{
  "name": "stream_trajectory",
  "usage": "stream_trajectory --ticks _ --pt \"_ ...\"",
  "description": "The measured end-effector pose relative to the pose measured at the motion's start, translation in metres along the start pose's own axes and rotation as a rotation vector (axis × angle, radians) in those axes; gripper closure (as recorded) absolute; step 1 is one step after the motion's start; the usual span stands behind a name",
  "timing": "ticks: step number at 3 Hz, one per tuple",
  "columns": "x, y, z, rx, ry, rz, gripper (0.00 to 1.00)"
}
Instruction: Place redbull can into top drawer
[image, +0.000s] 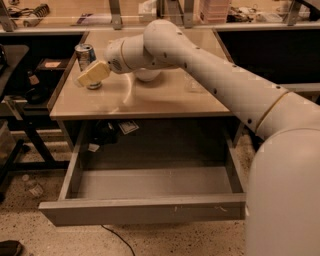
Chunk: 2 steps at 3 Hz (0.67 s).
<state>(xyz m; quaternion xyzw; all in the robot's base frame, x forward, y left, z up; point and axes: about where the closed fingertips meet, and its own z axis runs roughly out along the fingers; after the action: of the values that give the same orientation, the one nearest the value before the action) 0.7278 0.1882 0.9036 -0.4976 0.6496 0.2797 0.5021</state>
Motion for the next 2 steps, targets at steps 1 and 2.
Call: stream_trajectory --ticks 1,2 --pt "0.002 -0.008 0.017 -0.026 -0.016 0.011 0.00" --pt "0.000 -0.008 0.028 -0.044 -0.024 0.019 0.00"
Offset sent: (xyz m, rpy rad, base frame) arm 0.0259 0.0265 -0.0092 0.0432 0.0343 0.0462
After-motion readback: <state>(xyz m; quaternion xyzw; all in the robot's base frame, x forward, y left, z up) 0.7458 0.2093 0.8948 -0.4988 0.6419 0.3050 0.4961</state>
